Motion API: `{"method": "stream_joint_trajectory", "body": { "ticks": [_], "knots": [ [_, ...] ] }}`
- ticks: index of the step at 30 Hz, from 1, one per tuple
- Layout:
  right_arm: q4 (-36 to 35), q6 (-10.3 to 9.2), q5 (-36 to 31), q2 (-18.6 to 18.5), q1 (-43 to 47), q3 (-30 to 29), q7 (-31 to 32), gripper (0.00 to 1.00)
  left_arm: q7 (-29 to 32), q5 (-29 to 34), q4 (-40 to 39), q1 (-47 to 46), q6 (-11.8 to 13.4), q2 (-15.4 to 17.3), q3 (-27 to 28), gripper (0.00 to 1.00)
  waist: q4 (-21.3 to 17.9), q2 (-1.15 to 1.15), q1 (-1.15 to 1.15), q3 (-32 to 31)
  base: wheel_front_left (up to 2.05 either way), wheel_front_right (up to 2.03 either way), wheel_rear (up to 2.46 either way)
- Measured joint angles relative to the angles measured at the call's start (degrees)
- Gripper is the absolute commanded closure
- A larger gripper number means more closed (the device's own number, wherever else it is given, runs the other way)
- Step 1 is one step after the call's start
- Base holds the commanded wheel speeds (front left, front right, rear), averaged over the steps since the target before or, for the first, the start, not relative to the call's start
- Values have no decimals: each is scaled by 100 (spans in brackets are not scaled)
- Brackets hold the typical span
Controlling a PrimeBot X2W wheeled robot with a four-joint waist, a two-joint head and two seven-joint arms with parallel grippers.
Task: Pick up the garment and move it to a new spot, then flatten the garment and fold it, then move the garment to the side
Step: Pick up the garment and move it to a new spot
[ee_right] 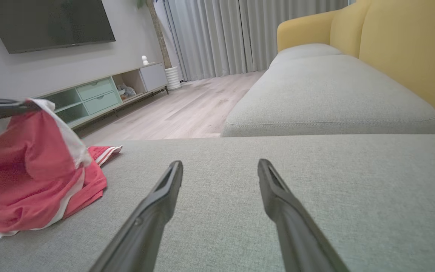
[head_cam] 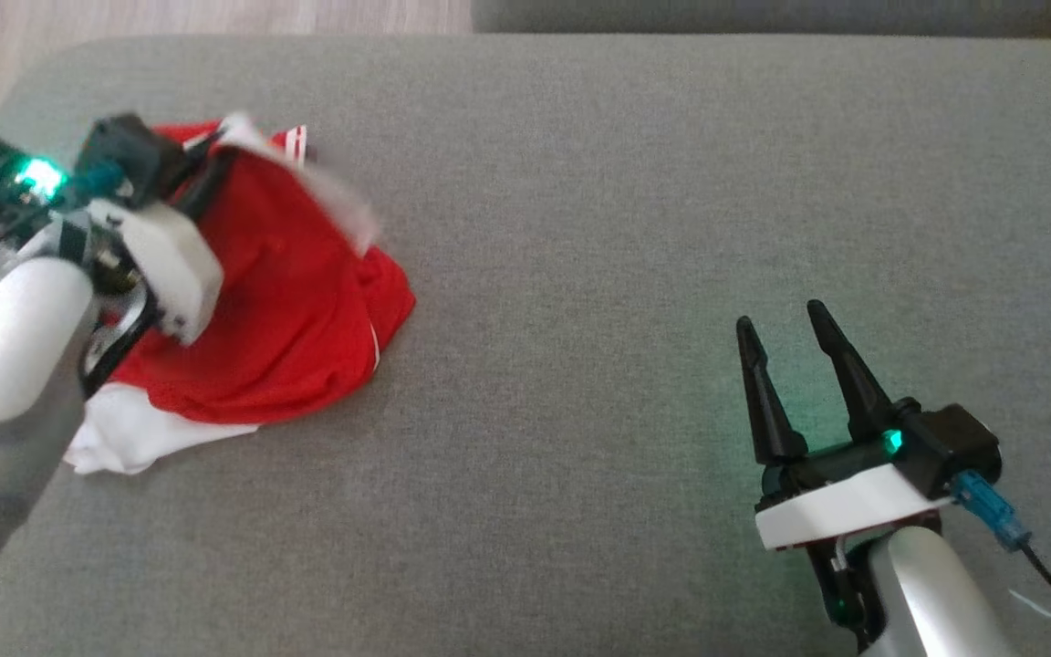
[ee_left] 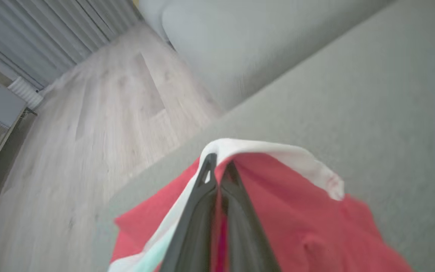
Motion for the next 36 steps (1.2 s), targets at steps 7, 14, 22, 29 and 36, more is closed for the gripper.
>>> {"method": "stream_joint_trajectory", "body": {
  "ticks": [7,14,22,29,36],
  "knots": [
    [20,0,62,1,42,-58,0,0,-892,-569,-742,66,476,-476,608,100,-35,0,-1,-333,0,0,0],
    [4,0,167,1,49,-137,0,0,-1301,-536,-1675,172,976,-784,689,100,-332,0,-1,-476,0,0,0],
    [-141,0,365,2,26,-222,0,0,-1131,-336,-1963,137,1079,-1015,487,100,-976,0,0,-431,0,0,0],
    [-302,0,577,2,-81,-71,0,0,-1107,-240,-1599,-365,1058,-1236,461,100,-1712,0,0,-309,0,0,0],
    [-431,0,710,1,-119,54,0,0,-1593,405,-925,-1413,1300,-1394,534,100,-2335,0,0,-186,0,0,0]
  ]
}}
